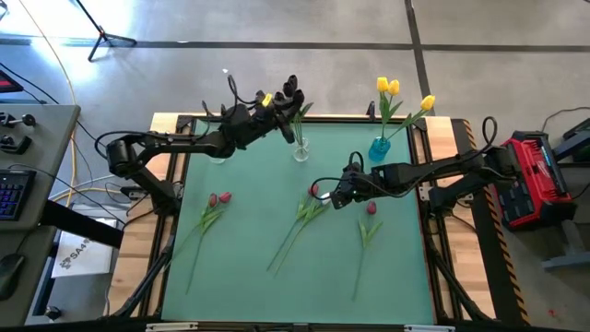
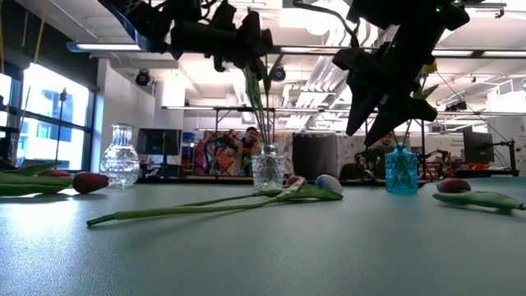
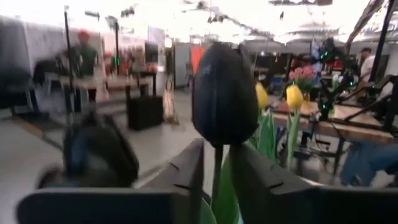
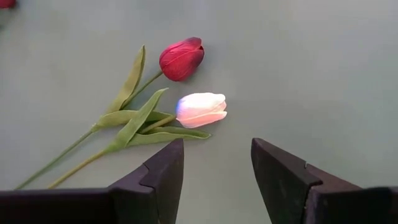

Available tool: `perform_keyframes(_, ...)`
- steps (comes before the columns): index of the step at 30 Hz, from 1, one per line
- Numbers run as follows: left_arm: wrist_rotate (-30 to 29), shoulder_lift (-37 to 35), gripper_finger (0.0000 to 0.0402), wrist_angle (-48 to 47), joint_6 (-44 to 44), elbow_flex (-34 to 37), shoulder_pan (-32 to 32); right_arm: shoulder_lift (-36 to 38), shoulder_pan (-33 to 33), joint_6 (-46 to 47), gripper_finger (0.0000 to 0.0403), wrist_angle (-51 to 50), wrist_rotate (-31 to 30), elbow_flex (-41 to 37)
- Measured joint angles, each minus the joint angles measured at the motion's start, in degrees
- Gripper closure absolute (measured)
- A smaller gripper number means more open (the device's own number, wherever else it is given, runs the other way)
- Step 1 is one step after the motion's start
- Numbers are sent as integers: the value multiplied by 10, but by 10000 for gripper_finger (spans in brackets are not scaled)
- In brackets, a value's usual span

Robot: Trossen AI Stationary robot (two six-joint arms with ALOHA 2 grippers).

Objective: Sort flowers into vase by color
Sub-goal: Put the black tulip into the right transparent vase

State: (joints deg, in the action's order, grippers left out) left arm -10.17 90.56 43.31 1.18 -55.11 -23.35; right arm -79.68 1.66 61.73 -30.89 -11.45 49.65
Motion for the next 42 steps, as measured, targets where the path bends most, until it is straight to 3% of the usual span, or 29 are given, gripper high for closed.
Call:
perform_keyframes(5, 16, -11, 270, -72, 87, 0, 1, 0, 0, 14, 226, -2, 1, 0)
perform_keyframes(14, 32, -79, 198, -227, 47, 0, 18, 3, -2, 29, 226, -20, 15, 0)
perform_keyframes(21, 32, -150, 193, -314, 44, 0, 30, 17, -10, 92, 226, -153, 87, 0)
perform_keyframes(26, 20, -170, 193, -355, 32, 0, 51, 17, 31, 139, 226, -214, 113, 0)
perform_keyframes(34, -12, -172, 193, -389, 31, 0, 92, 17, 106, 288, 226, -200, 90, -33)
perform_keyframes(42, -24, -188, 193, -389, 31, -3, 107, 17, 139, 386, 226, -65, 99, -131)
